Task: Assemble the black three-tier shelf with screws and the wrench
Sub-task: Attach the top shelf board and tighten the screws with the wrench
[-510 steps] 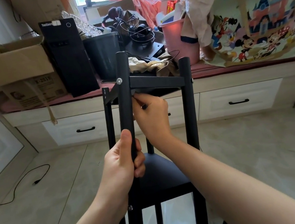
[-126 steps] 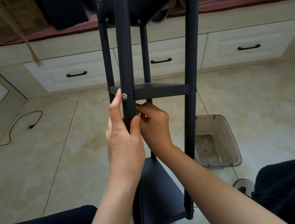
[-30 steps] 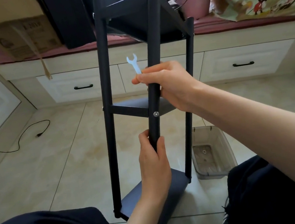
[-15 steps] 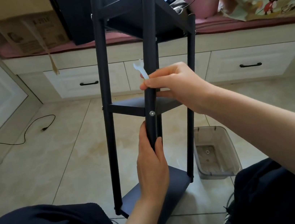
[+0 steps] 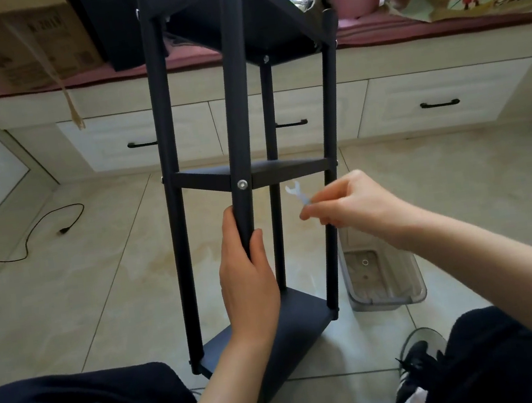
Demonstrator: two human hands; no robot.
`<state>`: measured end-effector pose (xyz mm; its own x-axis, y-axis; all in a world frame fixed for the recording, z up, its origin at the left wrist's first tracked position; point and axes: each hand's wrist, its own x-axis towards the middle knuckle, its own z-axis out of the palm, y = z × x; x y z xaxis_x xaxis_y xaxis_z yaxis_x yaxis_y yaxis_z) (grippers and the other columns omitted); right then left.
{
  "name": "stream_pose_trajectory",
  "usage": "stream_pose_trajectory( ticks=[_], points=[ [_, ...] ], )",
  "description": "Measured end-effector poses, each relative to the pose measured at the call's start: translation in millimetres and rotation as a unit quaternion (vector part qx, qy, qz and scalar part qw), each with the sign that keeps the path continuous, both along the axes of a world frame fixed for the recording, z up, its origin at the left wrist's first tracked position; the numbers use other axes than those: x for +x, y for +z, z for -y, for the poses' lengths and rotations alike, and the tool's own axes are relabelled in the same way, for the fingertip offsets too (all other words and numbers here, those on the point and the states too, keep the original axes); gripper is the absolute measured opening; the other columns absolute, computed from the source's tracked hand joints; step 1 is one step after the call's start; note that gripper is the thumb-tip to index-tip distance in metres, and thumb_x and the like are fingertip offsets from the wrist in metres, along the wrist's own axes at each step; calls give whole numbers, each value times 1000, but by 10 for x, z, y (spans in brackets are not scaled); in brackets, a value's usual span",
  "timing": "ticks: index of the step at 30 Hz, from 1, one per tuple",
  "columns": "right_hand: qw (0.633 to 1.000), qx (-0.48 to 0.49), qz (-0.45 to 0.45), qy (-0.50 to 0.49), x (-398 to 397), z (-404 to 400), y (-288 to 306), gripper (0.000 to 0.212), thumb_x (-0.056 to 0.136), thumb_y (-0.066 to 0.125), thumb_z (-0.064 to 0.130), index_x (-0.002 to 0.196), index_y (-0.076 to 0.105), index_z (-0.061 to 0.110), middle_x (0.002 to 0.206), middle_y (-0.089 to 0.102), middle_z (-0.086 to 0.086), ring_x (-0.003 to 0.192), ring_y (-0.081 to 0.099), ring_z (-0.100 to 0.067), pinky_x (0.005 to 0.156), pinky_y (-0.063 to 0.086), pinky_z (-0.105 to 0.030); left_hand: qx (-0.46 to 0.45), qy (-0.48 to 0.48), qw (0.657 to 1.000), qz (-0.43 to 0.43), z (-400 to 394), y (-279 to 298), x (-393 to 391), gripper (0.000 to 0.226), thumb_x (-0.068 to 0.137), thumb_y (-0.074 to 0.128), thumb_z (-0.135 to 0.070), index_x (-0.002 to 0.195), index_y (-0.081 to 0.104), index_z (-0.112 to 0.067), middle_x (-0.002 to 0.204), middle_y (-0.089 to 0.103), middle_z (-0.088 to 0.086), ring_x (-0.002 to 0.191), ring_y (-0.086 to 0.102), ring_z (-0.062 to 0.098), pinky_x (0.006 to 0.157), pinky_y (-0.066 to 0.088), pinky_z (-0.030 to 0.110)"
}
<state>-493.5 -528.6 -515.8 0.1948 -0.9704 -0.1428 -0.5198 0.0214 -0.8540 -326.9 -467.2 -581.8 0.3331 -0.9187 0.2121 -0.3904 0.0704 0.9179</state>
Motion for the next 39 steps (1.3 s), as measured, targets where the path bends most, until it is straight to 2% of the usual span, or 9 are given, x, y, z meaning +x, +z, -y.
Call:
stream_pose_trajectory(
  ticks=[3,5,7,15,20,24,27,33,39],
  points=[
    [1000,14,7,-22,143,-52,-238,13,88,70,31,78,78,29,70,69,7,71,62,-6,66,48,-21,1,-2,1000,3,6,13,8,52,106,44,-29,156,29,-26,148,50,-7,135,48,13,111,43,28],
    [1000,18,14,-16,275,-63,-328,16,90,68,31,76,74,33,72,68,8,72,62,-3,68,46,-20,9,-4,1000,2,5,25,10,51,106,43,-28,155,29,-27,141,55,-3,125,56,24,104,50,41],
    [999,21,32,-10,389,-60,-364,15,93,66,30,81,75,31,69,66,10,71,60,-3,69,44,-20,16,-7,1000,3,-4,47,6,50,106,43,-29,155,30,-28,135,58,-1,118,59,27,99,52,47],
    [995,24,94,-27,580,30,-254,21,97,57,22,95,77,14,67,57,1,68,53,-12,67,44,-23,15,-14,1000,-7,14,74,27,49,106,43,-30,154,32,-32,129,61,-5,114,60,23,96,53,47],
    [997,10,78,-19,645,100,-211,23,99,54,17,95,76,13,68,52,14,68,52,-6,73,42,-23,16,-13,1000,-8,28,59,87,48,106,43,-27,152,33,-33,126,61,-3,111,59,26,95,53,47],
    [998,-8,56,-12,693,142,-196,25,98,54,16,86,76,16,54,50,17,61,49,-5,61,39,-19,12,-7,1000,-4,29,39,129,48,106,43,-27,152,33,-35,121,61,0,107,59,22,91,54,44],
    [998,-24,51,-7,728,142,-200,25,97,54,18,88,77,18,57,52,12,58,48,-8,58,39,-19,11,-5,1000,-7,26,37,147,48,106,43,-27,151,34,-37,119,61,2,105,59,21,91,54,44],
    [997,-63,45,7,744,150,-202,23,97,56,19,90,78,17,58,54,18,65,54,-2,60,40,-12,18,-12,1000,-14,26,42,168,47,105,44,-28,151,35,-36,122,61,11,111,59,33,93,53,48],
    [994,-101,45,14,758,163,-209,22,99,56,18,98,78,13,64,54,23,62,55,15,58,38,2,12,-17,1000,-10,44,36,178,48,105,43,-26,152,34,-33,126,60,11,114,58,34,97,51,53]
  ],
)
